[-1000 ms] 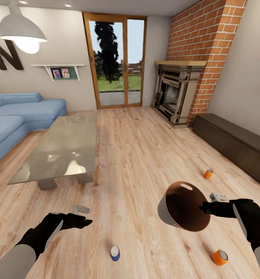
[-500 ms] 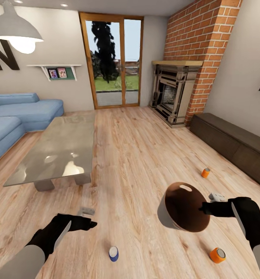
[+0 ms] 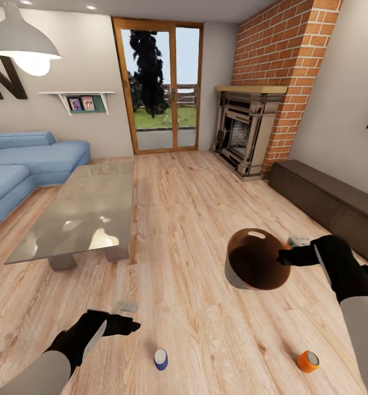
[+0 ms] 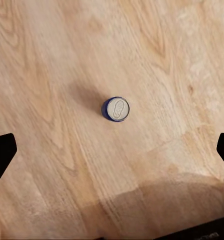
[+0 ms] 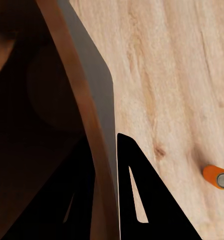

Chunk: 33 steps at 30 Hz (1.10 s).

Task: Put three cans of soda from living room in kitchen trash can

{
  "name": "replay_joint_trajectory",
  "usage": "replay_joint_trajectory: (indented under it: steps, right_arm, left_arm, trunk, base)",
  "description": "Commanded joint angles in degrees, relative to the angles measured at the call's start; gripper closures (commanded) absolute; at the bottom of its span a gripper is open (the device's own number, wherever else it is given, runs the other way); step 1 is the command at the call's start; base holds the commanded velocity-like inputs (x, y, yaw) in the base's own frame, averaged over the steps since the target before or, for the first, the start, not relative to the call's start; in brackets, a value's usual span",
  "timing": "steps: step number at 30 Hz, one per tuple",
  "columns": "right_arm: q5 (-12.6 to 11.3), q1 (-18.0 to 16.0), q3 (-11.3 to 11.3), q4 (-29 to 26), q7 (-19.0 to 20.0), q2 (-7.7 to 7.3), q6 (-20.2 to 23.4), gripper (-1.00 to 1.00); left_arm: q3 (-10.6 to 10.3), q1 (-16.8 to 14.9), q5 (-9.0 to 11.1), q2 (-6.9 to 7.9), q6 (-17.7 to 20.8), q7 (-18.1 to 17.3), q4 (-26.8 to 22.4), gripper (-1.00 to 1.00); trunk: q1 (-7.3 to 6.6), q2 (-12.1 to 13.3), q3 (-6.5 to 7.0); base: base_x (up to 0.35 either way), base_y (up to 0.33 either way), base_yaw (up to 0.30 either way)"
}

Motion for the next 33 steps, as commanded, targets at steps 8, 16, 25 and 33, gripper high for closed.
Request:
replay_joint_trajectory:
  steps: [8,16,25,33]
  right_arm:
    - [-0.9,-5.1,5.2,0.5,0.4,-0.3,0.4,1.0]
    - [2.8,-9.0,9.7,0.7,0.5,-0.46,0.4,1.0]
    - [3.9,-9.2,10.1,0.8,0.5,-0.55,0.4,1.0]
    - [4.0,-9.2,10.1,0.8,0.5,-0.54,0.4,1.0]
  left_arm:
    - [0.0,0.0,-0.2,-0.07,-1.7,0.1,1.1,-1.0]
    - [-0.1,0.0,-0.3,-0.49,-2.8,0.1,1.2,-1.0]
    - [-0.1,0.0,-0.5,-0.61,-2.9,0.1,1.2,-1.0]
    - [-0.3,0.0,-0.6,-1.28,-2.9,0.1,1.2,-1.0]
  trunk:
    - [0.0,0.0,0.0]
    - [0.0,0.0,0.0]
    - [0.0,0.0,0.0]
    - [0.44,-0.8,-0.36]
  base:
    - [0.0,0.0,0.0]
    - [0.0,0.0,0.0]
    - [0.0,0.0,0.0]
    - [0.0,0.0,0.0]
